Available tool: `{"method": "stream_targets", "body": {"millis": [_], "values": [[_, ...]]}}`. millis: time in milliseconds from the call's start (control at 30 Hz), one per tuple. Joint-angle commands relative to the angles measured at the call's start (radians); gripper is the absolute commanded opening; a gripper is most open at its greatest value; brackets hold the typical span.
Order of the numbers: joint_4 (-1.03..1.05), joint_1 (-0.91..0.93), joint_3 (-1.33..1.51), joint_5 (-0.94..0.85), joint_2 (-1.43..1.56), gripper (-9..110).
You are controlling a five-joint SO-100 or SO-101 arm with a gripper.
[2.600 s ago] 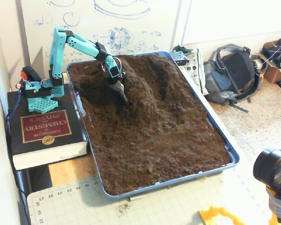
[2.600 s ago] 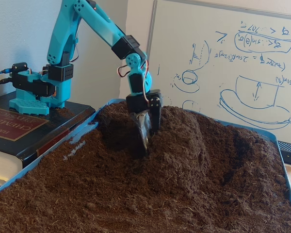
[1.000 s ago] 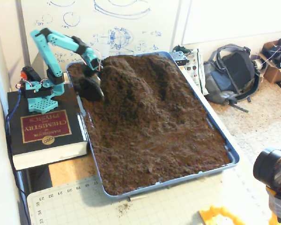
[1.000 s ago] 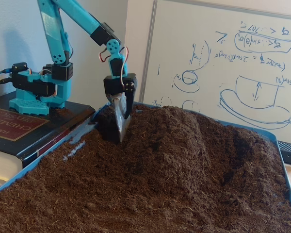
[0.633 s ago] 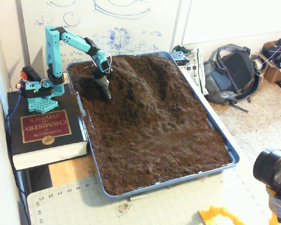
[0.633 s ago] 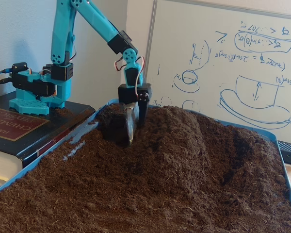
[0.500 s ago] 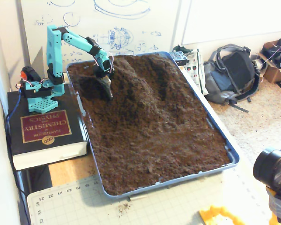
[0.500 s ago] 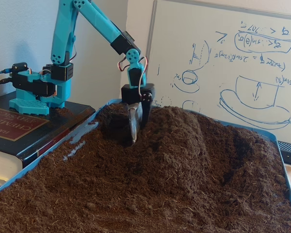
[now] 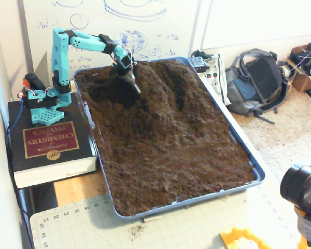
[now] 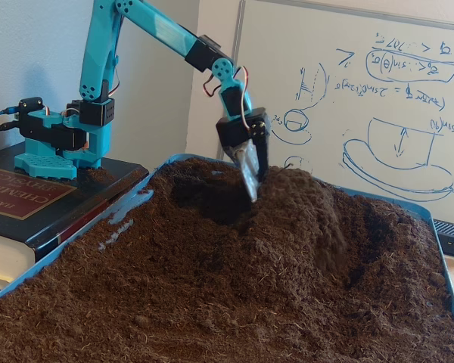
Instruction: Build a berm.
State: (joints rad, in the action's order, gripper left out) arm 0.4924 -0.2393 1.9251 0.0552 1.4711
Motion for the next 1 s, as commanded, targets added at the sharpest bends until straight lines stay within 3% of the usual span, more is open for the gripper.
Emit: {"method": "stream_targets", "body": {"millis": [0, 667, 967], "values": [[-0.028, 0.014, -0.135, 0.014, 0.055, 0], [-0.029, 0.025, -0.416, 0.256, 0.164, 0], [-0.031, 0.092, -0.914, 0.241, -0.270, 0]]}}
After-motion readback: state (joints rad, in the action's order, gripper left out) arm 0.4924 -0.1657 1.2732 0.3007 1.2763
